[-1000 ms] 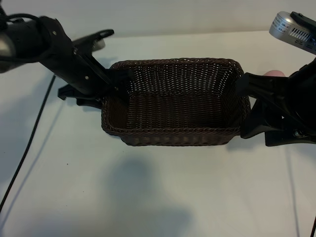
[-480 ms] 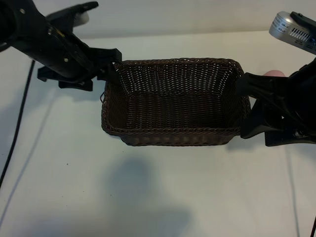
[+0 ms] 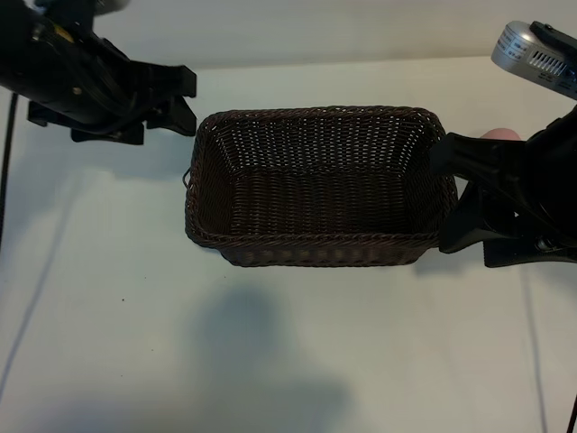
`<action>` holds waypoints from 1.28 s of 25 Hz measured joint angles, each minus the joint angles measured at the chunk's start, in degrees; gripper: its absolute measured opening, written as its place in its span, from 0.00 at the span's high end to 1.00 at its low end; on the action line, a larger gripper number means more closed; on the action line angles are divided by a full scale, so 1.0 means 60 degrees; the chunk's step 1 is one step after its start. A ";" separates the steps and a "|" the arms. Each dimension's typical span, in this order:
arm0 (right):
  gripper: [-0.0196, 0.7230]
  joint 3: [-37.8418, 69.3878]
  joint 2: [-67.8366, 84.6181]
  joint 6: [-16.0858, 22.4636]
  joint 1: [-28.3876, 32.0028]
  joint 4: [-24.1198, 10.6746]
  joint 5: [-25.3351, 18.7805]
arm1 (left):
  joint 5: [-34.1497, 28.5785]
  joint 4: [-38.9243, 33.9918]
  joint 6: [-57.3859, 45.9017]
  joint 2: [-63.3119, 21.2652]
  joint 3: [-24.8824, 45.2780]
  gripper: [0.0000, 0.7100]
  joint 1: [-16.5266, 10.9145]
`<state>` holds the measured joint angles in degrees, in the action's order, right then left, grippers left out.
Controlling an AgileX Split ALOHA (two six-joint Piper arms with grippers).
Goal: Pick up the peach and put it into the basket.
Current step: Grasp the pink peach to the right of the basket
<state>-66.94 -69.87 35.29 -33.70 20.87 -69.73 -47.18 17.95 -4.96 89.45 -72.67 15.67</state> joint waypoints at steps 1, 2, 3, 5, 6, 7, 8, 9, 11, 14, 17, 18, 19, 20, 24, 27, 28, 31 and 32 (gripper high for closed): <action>0.44 0.0000 0.0000 0.0000 0.0000 0.0000 0.0000 | -0.0062 0.0000 0.0000 -0.0145 0.0000 0.21 0.0000; 0.44 0.0000 0.0000 0.0000 0.0000 0.0000 0.0000 | -0.0097 0.0000 0.0000 -0.0292 0.0000 0.21 0.0000; 0.44 0.0000 0.0000 0.0000 0.0000 0.0000 0.0000 | -0.0170 0.0000 0.0000 -0.0436 0.0000 0.21 0.0000; 0.44 0.0000 0.0000 0.0000 0.0000 0.0000 0.0000 | -0.0441 -0.0020 -0.0011 -0.0640 -0.0055 0.21 0.0000; 0.44 0.0000 0.0000 0.0000 0.0000 0.0000 0.0000 | -0.0639 -0.0020 -0.0011 -0.0721 -0.0122 0.21 0.0000; 0.44 0.0000 0.0000 0.0000 0.0000 0.0000 0.0000 | -0.0793 -0.0021 -0.0002 -0.0791 -0.0190 0.21 0.0000; 0.44 0.0000 0.0000 0.0000 0.0000 0.0000 0.0000 | -0.0909 -0.0030 -0.0002 -0.0838 -0.0229 0.21 0.0021; 0.44 0.0000 0.0000 0.0000 0.0000 0.0000 0.0000 | -0.0975 -0.0052 0.0007 -0.0910 -0.0241 0.21 0.0057; 0.44 0.0000 0.0000 0.0000 0.0000 0.0000 0.0000 | -0.1110 -0.0059 0.0028 -0.1029 -0.0272 0.21 0.0166; 0.44 0.0000 0.0000 0.0000 0.0000 0.0000 0.0000 | -0.1302 -0.0089 0.0148 -0.1185 -0.0284 0.21 0.0422; 0.44 0.0000 0.0000 0.0000 0.0000 0.0000 0.0000 | -0.1546 -0.0089 0.0181 -0.1216 -0.0284 0.21 0.0740; 0.44 0.0000 0.0000 0.0000 0.0000 0.0000 0.0000 | -0.1602 -0.0089 0.0181 -0.1216 -0.0284 0.21 0.0839; 0.44 0.0000 0.0000 0.0000 0.0000 0.0000 0.0000 | -0.1645 -0.0089 0.0181 -0.1237 -0.0284 0.21 0.0930; 0.44 0.0000 0.0000 0.0000 0.0000 0.0000 0.0000 | -0.1668 -0.0097 0.0170 -0.1272 -0.0284 0.21 0.0983; 0.44 0.0000 0.0000 0.0000 0.0000 0.0000 0.0000 | -0.1867 -0.0163 0.0113 -0.1691 -0.0284 0.21 0.1113; 0.44 0.0000 0.0000 0.0000 0.0000 0.0000 0.0000 | -0.2193 -0.0341 0.0103 -0.2131 -0.0284 0.21 0.1113; 0.44 0.0000 0.0000 0.0000 0.0000 0.0000 0.0000 | -0.2332 -0.0375 0.0094 -0.2277 -0.0284 0.21 0.1113; 0.44 0.0000 0.0000 0.0000 0.0000 0.0000 0.0000 | -0.2567 -0.0394 0.0040 -0.2643 -0.0284 0.21 0.1113; 0.44 0.0000 0.0000 0.0000 0.0000 0.0000 0.0000 | -0.2603 -0.0414 0.0015 -0.2757 -0.0284 0.21 0.1113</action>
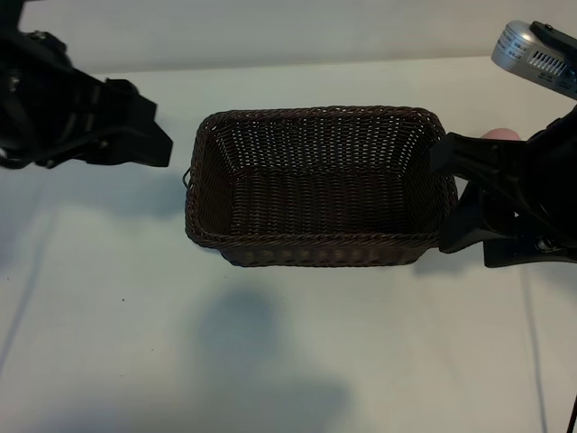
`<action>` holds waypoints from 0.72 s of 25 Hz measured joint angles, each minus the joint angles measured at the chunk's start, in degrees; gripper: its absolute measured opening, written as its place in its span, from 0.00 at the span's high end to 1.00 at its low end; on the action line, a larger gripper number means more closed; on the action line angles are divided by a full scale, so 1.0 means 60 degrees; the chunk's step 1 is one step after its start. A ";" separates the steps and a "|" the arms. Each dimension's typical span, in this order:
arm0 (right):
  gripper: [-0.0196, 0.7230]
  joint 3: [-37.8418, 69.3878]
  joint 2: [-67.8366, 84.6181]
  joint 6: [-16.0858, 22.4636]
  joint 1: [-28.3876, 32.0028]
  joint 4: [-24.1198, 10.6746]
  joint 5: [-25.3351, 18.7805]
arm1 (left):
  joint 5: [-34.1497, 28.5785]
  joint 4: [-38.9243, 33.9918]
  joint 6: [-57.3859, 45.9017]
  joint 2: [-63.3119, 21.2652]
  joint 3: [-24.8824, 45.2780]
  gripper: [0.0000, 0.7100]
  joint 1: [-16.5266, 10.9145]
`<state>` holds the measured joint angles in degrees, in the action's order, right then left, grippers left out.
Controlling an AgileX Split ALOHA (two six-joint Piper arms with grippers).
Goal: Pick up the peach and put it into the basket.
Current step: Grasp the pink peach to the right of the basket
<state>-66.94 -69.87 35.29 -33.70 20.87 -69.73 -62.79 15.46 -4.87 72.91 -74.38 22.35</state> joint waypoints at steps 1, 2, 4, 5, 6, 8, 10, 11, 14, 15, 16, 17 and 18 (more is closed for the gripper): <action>0.44 0.0000 0.0000 0.0000 0.0000 0.0000 0.0000 | -0.0022 -0.0033 -0.0051 -0.0082 0.0000 0.21 0.0000; 0.44 0.0000 0.0000 0.0000 0.0000 0.0000 0.0000 | -0.0021 -0.0053 -0.0089 -0.0158 0.0000 0.21 0.0000; 0.44 0.0000 0.0000 0.0000 0.0000 0.0000 0.0000 | -0.0084 -0.0071 -0.0112 -0.0219 0.0000 0.21 0.0000; 0.44 0.0000 0.0000 0.0000 0.0000 0.0000 0.0000 | -0.0122 -0.0071 -0.0112 -0.0219 0.0000 0.21 0.0000; 0.44 0.0000 0.0000 0.0000 0.0000 0.0000 0.0000 | -0.0134 -0.0058 -0.0130 -0.0219 0.0034 0.21 0.0000; 0.44 0.0000 0.0000 0.0000 0.0000 0.0000 0.0000 | -0.0169 0.0029 -0.0148 -0.0219 0.0129 0.21 0.0000; 0.44 0.0000 0.0000 0.0000 0.0000 0.0000 0.0000 | -0.0182 0.0067 -0.0148 -0.0219 0.0202 0.21 0.0007; 0.44 0.0000 0.0000 0.0000 0.0000 0.0000 0.0000 | -0.0182 0.0075 -0.0160 -0.0219 0.0230 0.21 0.0007; 0.44 0.0000 0.0000 0.0000 0.0000 0.0000 0.0000 | -0.0191 0.0176 -0.0191 -0.0219 0.0266 0.21 0.0007; 0.44 0.0000 0.0000 0.0000 0.0000 0.0000 0.0000 | -0.0191 0.0240 -0.0191 -0.0219 0.0266 0.21 0.0007; 0.44 0.0000 0.0000 0.0000 0.0000 0.0000 0.0000 | -0.0191 0.0285 -0.0191 -0.0219 0.0266 0.21 0.0007; 0.44 0.0000 0.0000 0.0000 0.0000 0.0000 0.0000 | -0.0191 0.0340 -0.0191 -0.0219 0.0266 0.21 0.0007; 0.44 0.0000 0.0000 0.0000 0.0000 0.0000 0.0000 | -0.0191 0.0449 -0.0191 -0.0219 0.0266 0.21 0.0007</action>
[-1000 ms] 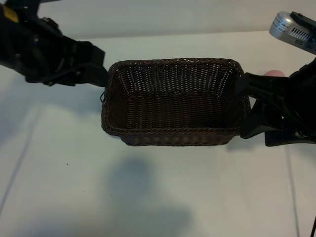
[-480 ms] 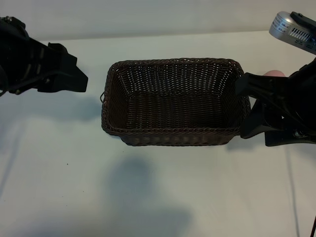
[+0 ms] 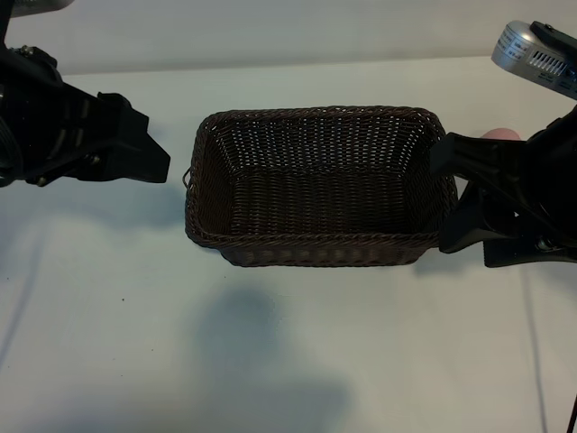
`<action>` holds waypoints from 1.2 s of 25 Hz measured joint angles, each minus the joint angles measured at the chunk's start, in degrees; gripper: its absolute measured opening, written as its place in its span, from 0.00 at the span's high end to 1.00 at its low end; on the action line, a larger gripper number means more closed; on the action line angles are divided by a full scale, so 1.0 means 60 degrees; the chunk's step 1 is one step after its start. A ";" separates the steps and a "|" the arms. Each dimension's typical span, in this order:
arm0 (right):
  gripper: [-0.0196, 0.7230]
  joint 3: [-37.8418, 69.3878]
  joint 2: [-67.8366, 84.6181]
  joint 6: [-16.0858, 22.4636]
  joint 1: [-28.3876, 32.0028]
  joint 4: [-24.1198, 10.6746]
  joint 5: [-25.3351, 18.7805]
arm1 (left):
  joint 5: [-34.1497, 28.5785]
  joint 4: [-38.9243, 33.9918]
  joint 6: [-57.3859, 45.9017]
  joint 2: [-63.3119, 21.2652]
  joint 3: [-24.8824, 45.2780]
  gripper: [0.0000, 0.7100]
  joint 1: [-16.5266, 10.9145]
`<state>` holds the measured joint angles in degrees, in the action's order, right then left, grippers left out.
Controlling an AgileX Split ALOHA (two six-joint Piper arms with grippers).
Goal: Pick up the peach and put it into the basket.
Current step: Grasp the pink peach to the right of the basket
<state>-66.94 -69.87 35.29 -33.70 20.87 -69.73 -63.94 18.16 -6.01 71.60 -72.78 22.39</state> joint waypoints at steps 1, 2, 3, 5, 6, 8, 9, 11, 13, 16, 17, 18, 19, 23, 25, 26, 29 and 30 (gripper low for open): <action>0.44 0.0000 0.0000 0.0000 0.0000 0.0000 0.0000 | 0.0000 0.0125 0.0010 0.0000 0.0010 0.22 0.0000; 0.44 0.0000 0.0000 0.0000 0.0000 0.0000 0.0000 | 0.0000 0.0279 0.0065 0.0000 0.0017 0.22 0.0000; 0.44 0.0000 0.0000 0.0000 0.0000 0.0000 0.0000 | 0.0000 0.0399 0.0130 -0.0008 0.0029 0.23 0.0000; 0.44 0.0000 0.0000 0.0000 0.0000 0.0000 0.0000 | 0.0000 0.0588 0.0173 -0.0008 0.0029 0.24 0.0000; 0.44 0.0000 0.0000 0.0000 0.0000 0.0000 0.0000 | 0.0000 0.0588 0.0173 -0.0008 0.0029 0.24 0.0000; 0.44 0.0000 0.0000 0.0000 0.0000 0.0000 0.0000 | -0.0033 0.0588 0.0173 -0.0008 0.0029 0.24 0.0000; 0.44 0.0000 0.0000 0.0000 0.0000 0.0000 0.0000 | -0.0045 0.0588 0.0173 -0.0008 0.0029 0.24 0.0000; 0.44 0.0000 0.0000 0.0000 0.0000 0.0000 0.0000 | -0.0076 0.0588 0.0182 -0.0008 0.0029 0.25 0.0000; 0.44 0.0000 0.0000 0.0000 0.0000 0.0000 0.0000 | -0.0084 0.0588 0.0182 -0.0008 0.0029 0.25 0.0000; 0.44 0.0000 0.0000 0.0000 0.0000 0.0000 0.0000 | -0.0075 0.0619 0.0116 -0.0018 0.0197 0.25 0.0000; 0.44 0.0000 0.0000 0.0000 0.0000 0.0000 0.0000 | -0.0065 0.0639 0.0104 -0.0018 0.0333 0.25 0.0000; 0.44 0.0000 0.0000 0.0000 0.0000 0.0000 0.0000 | -0.0045 0.0689 0.0093 -0.0018 0.0512 0.25 0.0000; 0.44 0.0000 0.0000 0.0000 0.0000 0.0000 0.0000 | 0.0000 0.0772 0.0075 -0.0018 0.0713 0.25 0.0000; 0.44 0.0000 0.0000 0.0000 0.0000 0.0000 0.0000 | 0.0188 0.1032 0.0095 -0.0018 0.1217 0.25 0.0000; 0.44 0.0000 0.0000 0.0000 0.0000 0.0000 0.0000 | 0.0314 0.1190 0.0127 -0.0018 0.1381 0.25 0.0000; 0.44 0.0000 0.0000 0.0000 0.0000 0.0000 0.0000 | 0.0366 0.1291 0.0148 -0.0018 0.1469 0.25 0.0000; 0.44 0.0000 0.0000 0.0000 0.0000 0.0000 0.0000 | 0.0488 0.1397 0.0156 -0.0018 0.1715 0.25 0.0043; 0.44 0.0000 0.0000 0.0000 0.0000 0.0000 0.0000 | 0.0523 0.1384 0.0156 -0.0018 0.1772 0.25 0.0116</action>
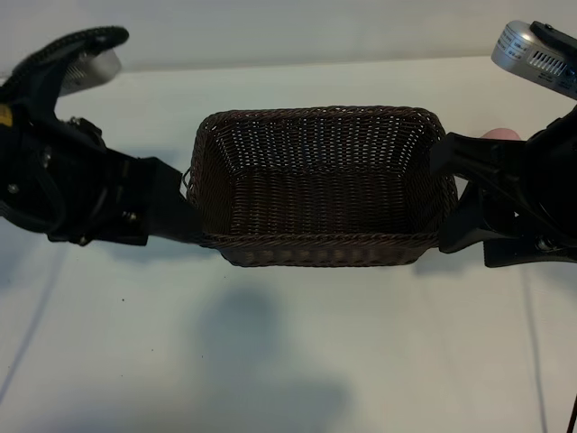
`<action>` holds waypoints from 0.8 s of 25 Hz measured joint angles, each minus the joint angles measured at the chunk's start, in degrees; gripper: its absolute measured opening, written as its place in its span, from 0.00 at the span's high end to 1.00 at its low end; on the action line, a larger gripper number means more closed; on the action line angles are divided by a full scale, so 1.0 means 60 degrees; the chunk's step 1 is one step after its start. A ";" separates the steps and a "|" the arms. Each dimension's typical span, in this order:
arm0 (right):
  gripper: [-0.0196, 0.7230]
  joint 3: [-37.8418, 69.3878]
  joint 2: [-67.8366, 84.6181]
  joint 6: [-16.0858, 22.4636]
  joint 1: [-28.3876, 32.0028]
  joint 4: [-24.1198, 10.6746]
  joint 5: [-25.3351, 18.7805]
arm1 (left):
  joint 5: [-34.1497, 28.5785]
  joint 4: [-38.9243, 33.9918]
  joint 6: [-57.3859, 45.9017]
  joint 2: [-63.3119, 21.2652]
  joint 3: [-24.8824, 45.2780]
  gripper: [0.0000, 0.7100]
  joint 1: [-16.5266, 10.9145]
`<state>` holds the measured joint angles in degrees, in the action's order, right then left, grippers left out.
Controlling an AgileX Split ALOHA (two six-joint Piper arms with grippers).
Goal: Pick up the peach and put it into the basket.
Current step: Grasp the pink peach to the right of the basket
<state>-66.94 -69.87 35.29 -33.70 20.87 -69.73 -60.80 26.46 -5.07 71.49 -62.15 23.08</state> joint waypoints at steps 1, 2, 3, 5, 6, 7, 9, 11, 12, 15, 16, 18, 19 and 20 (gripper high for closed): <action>0.44 0.0000 0.0000 0.0000 0.0000 0.0000 0.0000 | 0.0061 0.0000 0.0000 0.0000 0.0038 0.25 0.0112; 0.44 0.0000 0.0000 0.0000 0.0000 0.0000 0.0000 | 0.0125 0.0000 0.0000 0.0000 0.0059 0.25 0.0239; 0.44 0.0000 0.0000 0.0000 0.0000 0.0000 0.0000 | 0.0227 0.0010 -0.0011 0.0000 0.0059 0.25 0.0361; 0.44 0.0000 0.0000 0.0000 0.0000 0.0000 0.0000 | 0.0401 0.0010 -0.0097 0.0000 0.0062 0.25 0.0561; 0.44 0.0000 0.0000 0.0000 0.0000 0.0000 0.0000 | 0.0450 -0.0002 -0.0145 0.0000 0.0062 0.25 0.0653; 0.44 0.0000 0.0000 0.0000 0.0000 0.0000 0.0000 | 0.0468 -0.0009 -0.0207 0.0000 0.0062 0.25 0.0713; 0.44 0.0000 0.0000 0.0000 0.0000 0.0000 0.0000 | 0.0468 -0.0009 -0.0316 0.0000 0.0062 0.25 0.0785; 0.44 0.0000 0.0000 0.0000 0.0000 0.0000 0.0000 | 0.0468 -0.0013 -0.0379 0.0000 0.0062 0.25 0.0793; 0.44 0.0000 0.0000 0.0000 0.0000 0.0000 0.0000 | 0.0450 -0.0013 -0.0399 0.0000 0.0062 0.25 0.0793; 0.44 0.0000 0.0000 0.0000 0.0000 0.0000 0.0000 | 0.0408 -0.0021 -0.0430 -0.0018 0.0062 0.25 0.0793; 0.44 0.0000 0.0000 0.0000 0.0000 0.0000 0.0000 | 0.0398 -0.0021 -0.0437 -0.0018 0.0062 0.25 0.0793; 0.44 0.0000 0.0000 0.0000 0.0000 0.0000 0.0000 | 0.0398 -0.0031 -0.0439 -0.0018 0.0062 0.25 0.0793; 0.44 0.0000 0.0000 0.0000 0.0000 0.0000 0.0000 | 0.0398 -0.0054 -0.0439 -0.0018 0.0062 0.25 0.0793; 0.44 0.0000 0.0000 0.0000 0.0000 0.0000 0.0000 | 0.0388 -0.0083 -0.0439 -0.0018 0.0062 0.25 0.0793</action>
<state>-66.94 -69.87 35.29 -33.70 20.87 -69.73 -58.47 25.96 -7.71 71.38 -61.78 27.84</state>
